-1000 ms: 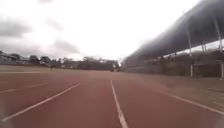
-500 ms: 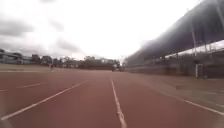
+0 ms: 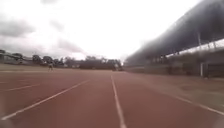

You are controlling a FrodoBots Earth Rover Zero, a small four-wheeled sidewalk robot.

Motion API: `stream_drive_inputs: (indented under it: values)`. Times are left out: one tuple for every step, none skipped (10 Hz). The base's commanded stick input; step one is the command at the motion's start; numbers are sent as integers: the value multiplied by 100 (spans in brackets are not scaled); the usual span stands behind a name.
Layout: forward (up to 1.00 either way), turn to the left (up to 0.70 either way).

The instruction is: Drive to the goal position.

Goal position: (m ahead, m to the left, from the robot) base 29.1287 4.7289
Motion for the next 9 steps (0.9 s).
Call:
stream_drive_inputs:
  values:
    - [85,-34]
    - [85,-31]
    - [85,-10]
    - [85,0]
    - [85,0]
    - [85,0]
    - [85,0]
    - [85,0]
    - [85,0]
